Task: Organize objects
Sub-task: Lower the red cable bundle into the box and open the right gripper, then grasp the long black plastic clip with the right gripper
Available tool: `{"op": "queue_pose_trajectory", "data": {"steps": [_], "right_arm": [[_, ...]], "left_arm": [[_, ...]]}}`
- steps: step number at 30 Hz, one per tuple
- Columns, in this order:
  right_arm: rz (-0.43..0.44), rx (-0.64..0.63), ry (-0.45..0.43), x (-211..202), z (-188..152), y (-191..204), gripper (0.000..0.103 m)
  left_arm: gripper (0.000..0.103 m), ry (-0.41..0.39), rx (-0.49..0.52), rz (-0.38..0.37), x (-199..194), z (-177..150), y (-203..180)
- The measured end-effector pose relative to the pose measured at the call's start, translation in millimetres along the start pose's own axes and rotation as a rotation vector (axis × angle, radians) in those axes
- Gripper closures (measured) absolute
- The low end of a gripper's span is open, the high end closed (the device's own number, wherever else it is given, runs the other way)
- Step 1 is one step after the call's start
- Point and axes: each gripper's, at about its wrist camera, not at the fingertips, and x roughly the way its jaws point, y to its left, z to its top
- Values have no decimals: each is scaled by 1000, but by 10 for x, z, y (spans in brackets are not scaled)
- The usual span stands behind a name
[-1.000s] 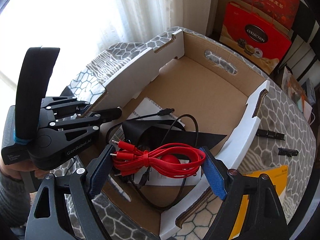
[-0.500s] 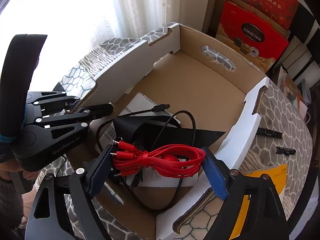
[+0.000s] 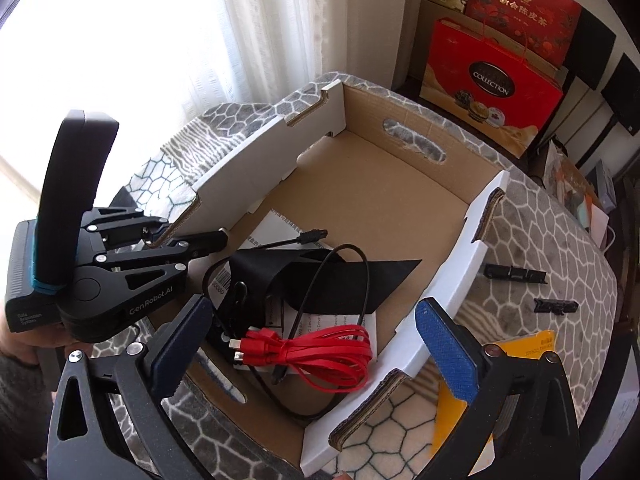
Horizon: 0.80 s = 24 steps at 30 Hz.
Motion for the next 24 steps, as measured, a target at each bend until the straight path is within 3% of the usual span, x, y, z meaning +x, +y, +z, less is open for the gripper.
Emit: {"op": "queue_pose_trajectory", "data": {"steps": [11, 24], "right_arm": [[-98, 181, -64, -515, 72, -956, 1], [-196, 431, 33, -184, -227, -2156, 1]], "left_arm": [[92, -1, -1, 2, 3, -3, -2], [92, -2, 2, 3, 6, -2, -12]]}}
